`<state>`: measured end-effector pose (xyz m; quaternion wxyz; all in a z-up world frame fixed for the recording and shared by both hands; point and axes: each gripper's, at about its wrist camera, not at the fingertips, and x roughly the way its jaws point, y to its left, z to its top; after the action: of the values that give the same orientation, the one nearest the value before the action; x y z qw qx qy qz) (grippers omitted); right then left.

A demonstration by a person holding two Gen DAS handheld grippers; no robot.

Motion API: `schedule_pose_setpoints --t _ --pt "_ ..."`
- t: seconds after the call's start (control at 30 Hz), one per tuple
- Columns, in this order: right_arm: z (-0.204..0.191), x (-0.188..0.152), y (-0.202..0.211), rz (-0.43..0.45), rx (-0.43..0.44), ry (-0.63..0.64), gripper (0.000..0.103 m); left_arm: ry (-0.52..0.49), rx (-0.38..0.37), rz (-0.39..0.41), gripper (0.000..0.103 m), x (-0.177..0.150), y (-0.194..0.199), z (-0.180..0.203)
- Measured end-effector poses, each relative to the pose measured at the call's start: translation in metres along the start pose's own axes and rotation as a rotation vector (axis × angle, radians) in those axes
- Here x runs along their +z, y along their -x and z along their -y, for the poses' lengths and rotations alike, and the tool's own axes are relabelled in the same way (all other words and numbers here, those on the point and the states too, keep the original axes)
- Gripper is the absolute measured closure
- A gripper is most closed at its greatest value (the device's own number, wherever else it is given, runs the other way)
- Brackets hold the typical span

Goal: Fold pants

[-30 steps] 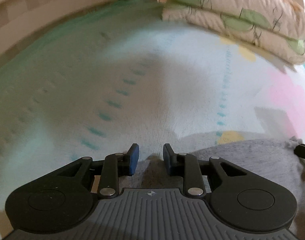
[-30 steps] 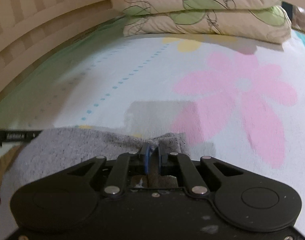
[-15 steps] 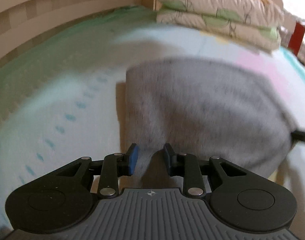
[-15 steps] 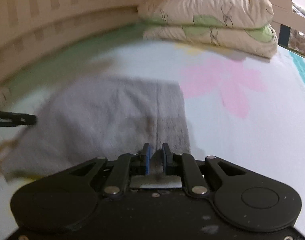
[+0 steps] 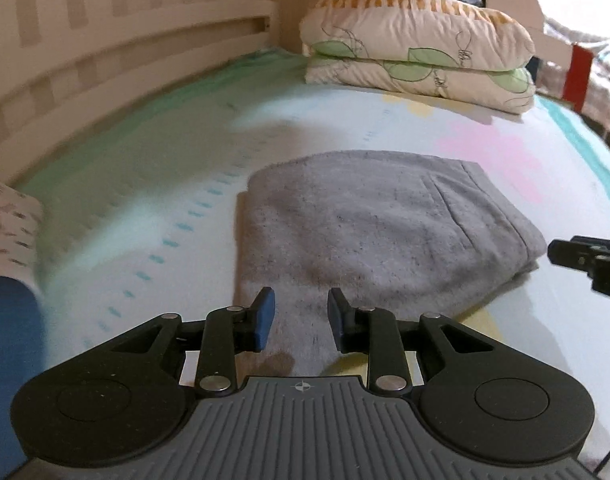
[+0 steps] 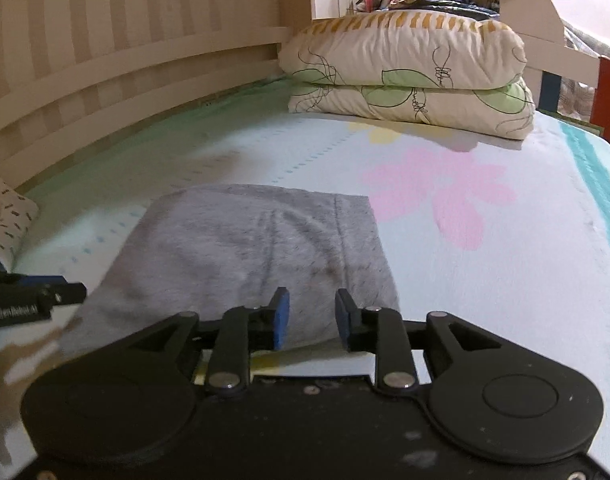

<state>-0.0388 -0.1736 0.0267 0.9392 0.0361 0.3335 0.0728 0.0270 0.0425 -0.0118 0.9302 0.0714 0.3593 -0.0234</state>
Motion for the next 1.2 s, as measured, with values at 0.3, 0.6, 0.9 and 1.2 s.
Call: schedule_pose_setpoints --t 0.3,0.6,0.9,1.2 --pt "-0.021 -0.014 0.043 -0.021 -0.006 -0.064 0.064 -0.007 -0.075 -0.025 0.073 0.008 0.036 0.028" --pt "-0.027 -0.018 0.070 -0.043 -0.017 -0.097 0.061 0.000 -0.094 -0.079 0.073 0.000 0.045 0.039" --pt "-0.031 -0.020 0.079 -0.044 -0.020 -0.094 0.060 0.037 -0.083 -0.095 0.073 -0.006 0.052 0.039" --pt "-0.041 -0.018 0.086 -0.031 -0.018 -0.075 0.060 0.084 -0.101 -0.125 0.073 -0.010 0.049 0.031"
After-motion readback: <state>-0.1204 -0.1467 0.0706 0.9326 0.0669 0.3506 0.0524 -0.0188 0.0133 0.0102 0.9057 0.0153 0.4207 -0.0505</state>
